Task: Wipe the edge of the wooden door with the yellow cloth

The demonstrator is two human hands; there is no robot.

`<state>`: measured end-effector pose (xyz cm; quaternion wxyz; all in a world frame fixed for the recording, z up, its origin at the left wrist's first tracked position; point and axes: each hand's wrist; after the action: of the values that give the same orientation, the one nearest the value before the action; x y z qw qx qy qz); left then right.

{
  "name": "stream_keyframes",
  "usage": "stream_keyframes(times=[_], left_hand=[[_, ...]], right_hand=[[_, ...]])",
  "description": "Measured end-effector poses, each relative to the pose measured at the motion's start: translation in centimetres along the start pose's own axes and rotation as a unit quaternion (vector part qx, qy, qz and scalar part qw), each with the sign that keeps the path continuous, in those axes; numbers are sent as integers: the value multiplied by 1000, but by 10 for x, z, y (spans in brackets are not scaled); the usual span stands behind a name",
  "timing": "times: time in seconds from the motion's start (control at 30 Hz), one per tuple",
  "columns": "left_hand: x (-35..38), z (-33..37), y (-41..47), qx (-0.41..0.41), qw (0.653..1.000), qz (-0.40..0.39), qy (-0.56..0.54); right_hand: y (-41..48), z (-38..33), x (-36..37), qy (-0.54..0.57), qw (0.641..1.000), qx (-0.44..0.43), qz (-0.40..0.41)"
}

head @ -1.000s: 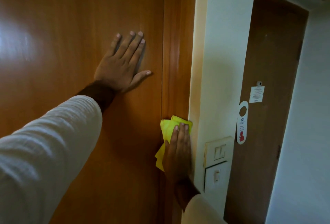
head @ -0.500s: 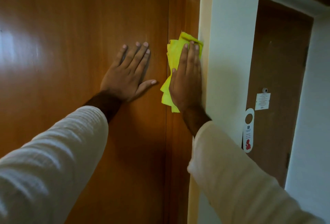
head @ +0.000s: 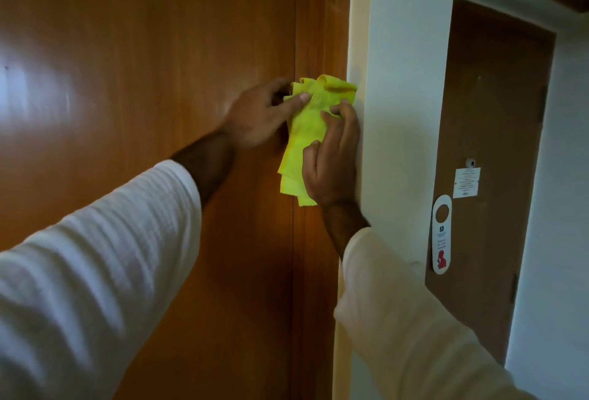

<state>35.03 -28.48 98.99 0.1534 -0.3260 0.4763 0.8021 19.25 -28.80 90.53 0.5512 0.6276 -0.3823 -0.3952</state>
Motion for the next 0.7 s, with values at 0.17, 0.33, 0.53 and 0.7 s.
stream_keyframes(times=[0.17,0.33,0.53,0.7], left_hand=[[6,10,17,-27,993,-35,-110],[7,5,18,-23,995,-49,-80],[19,18,13,-80,994,26,-69],[29,21,-6,-103,979,71,-159]], right_hand=[[-1,-1,0,20,1000,11,-9],[-2,-6,-3,37,999,30,-23],[-5,-13,-27,48,991,53,-110],[-31,-12,-66,43,988,48,-142]])
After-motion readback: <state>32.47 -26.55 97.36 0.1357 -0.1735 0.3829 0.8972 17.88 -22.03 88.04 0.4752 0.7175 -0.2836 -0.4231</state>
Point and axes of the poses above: each hand's wrist, its own y-axis towards the middle knuckle, its own x-axis out of the palm, z = x × y, and after that the axes turned 13 degrees about -z, right-handed
